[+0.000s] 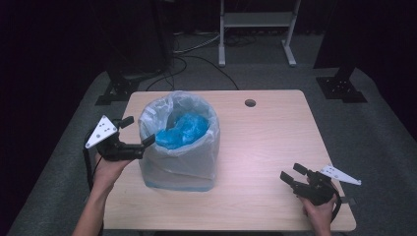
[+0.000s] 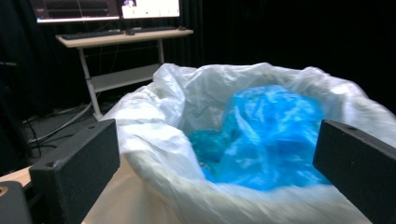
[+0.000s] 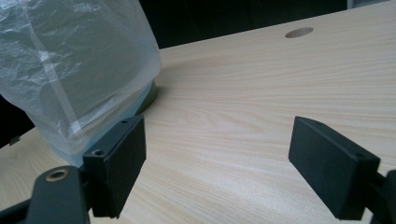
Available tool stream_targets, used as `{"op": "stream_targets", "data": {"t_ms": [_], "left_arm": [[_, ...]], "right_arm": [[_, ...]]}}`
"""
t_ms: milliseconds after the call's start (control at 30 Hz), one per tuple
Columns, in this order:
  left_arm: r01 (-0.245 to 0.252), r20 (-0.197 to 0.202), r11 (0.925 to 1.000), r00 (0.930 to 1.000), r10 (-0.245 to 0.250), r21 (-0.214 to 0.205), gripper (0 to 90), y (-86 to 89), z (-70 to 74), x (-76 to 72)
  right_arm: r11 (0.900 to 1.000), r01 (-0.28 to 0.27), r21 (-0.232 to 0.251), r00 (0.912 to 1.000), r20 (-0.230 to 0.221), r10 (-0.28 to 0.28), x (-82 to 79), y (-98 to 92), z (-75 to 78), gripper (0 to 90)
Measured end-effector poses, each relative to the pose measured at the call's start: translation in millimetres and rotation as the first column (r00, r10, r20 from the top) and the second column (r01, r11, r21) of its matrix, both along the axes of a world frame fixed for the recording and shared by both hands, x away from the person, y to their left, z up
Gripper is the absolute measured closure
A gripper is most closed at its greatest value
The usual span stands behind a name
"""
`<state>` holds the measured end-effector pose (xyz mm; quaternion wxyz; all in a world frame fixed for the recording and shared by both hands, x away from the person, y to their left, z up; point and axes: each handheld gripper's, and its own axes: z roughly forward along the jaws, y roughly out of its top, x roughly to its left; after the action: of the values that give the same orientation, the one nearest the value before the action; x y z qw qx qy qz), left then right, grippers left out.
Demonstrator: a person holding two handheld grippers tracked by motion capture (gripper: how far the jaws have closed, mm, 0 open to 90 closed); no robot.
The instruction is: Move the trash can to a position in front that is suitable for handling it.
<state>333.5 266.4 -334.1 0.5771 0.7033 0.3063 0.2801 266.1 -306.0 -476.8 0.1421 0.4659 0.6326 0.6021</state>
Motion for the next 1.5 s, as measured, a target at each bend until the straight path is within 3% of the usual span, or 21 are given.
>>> {"op": "stream_targets", "data": {"t_ms": [100,233,500,600,867,1033,1167,1267,1333,1500], "left_arm": [[0.007,-0.029,0.9999,0.9996,-0.007,-0.016,0.0,-0.4,-0.1,12.8],[0.006,-0.05,1.0,0.9987,-0.006,-0.006,3.5,-1.3,0.5,25.5],[-0.018,-0.085,0.9996,0.9962,0.02,0.02,6.1,-0.1,-2.4,38.6],[0.004,-0.096,1.0,0.9954,-0.005,-0.002,13.7,2.3,-5.3,42.0],[-0.013,-0.124,0.9999,0.9922,0.012,-0.004,25.5,6.3,-6.5,47.2],[-0.007,-0.145,1.0,0.9894,0.006,-0.003,40.5,11.3,-7.2,48.5],[-0.007,-0.156,0.9999,0.9877,0.005,-0.015,46.0,14.1,-7.9,48.2],[-0.017,-0.152,0.9996,0.9883,0.014,-0.02,51.8,15.2,-7.1,47.4],[-0.035,-0.126,0.9994,0.9914,0.034,-0.002,56.2,15.1,-4.9,45.6],[-0.056,-0.111,0.998,0.9921,0.059,0.029,66.3,15.5,-0.4,43.2]], "right_arm": [[1.0,0.002,0.003,1.0,-0.001,-0.002,-0.1,-0.7,-0.1,17.8],[1.0,0.003,0.004,1.0,-0.003,-0.003,0.3,-0.8,-0.7,17.8],[1.0,0.002,0.004,1.0,-0.006,-0.002,0.7,-0.7,-1.3,17.8],[1.0,0.0,0.003,0.9999,-0.011,0.0,1.4,0.1,-2.0,17.8],[1.0,-0.005,-0.008,0.9999,-0.013,0.005,2.1,0.8,-2.8,17.8],[0.9998,-0.009,-0.019,0.9997,-0.024,0.008,2.5,1.2,-3.4,18.1],[0.9997,-0.006,-0.022,0.9997,-0.025,0.005,3.2,1.2,-3.8,18.0],[0.9997,-0.005,-0.025,0.9997,-0.026,0.005,3.2,1.5,-3.4,18.1],[0.9996,-0.006,-0.029,0.9997,-0.025,0.005,3.3,2.1,-2.6,18.1],[0.9993,-0.009,-0.038,0.9996,-0.027,0.008,6.5,-1.2,1.5,20.5]]}}
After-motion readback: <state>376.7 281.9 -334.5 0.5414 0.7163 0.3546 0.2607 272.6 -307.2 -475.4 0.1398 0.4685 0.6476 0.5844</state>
